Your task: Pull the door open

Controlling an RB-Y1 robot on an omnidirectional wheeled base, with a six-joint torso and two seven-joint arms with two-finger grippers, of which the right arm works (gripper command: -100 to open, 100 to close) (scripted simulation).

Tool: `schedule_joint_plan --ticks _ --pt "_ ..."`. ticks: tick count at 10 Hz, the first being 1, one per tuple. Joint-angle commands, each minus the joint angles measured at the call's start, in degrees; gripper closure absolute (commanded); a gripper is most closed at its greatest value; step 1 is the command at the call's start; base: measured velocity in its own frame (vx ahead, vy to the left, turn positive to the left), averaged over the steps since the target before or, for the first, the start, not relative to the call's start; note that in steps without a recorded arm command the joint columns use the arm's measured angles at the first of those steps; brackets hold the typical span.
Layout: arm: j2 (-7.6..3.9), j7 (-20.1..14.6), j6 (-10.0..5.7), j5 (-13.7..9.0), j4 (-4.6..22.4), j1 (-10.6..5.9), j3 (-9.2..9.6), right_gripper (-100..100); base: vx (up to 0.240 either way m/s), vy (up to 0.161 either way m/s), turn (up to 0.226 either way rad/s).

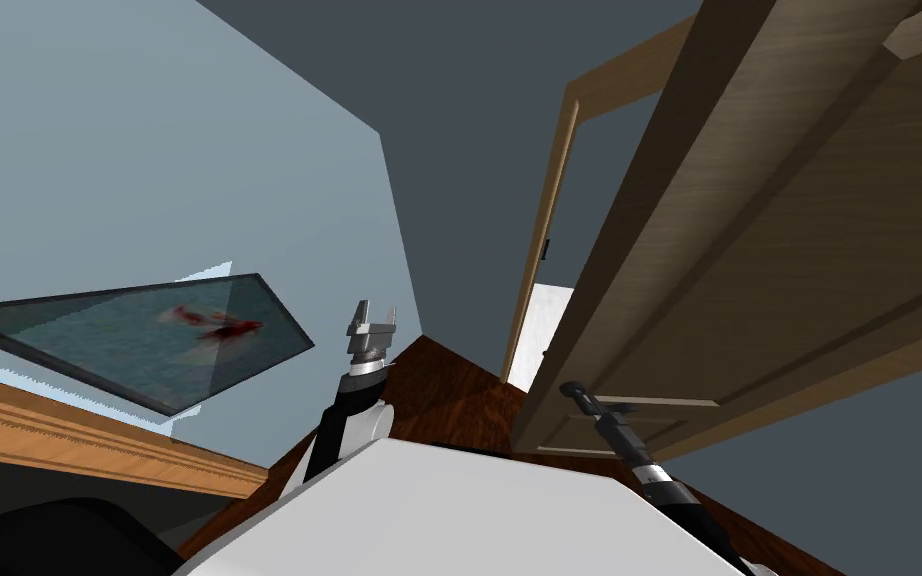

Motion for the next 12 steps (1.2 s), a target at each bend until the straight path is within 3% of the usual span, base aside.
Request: schedule_joint_plan --ticks 1,8,9,12 --pt "-0.09 -0.2 -1.51 0.2 0.8 0.32 0.43 100 -0.232 -0.089 0.181" --pt "-1.53 -1.2 -6.36 0.2 3.5 1.24 1.18 100 -0.228 -0.092 0.172" --pt "-1.34 -1.1 -5.70 0.2 3.3 1.11 1.14 100 -0.107 -0.054 0.042" --pt "-1.62 -1.4 -7.44 0.1 4.4 1.53 1.47 100 -0.174 -0.066 0.172"
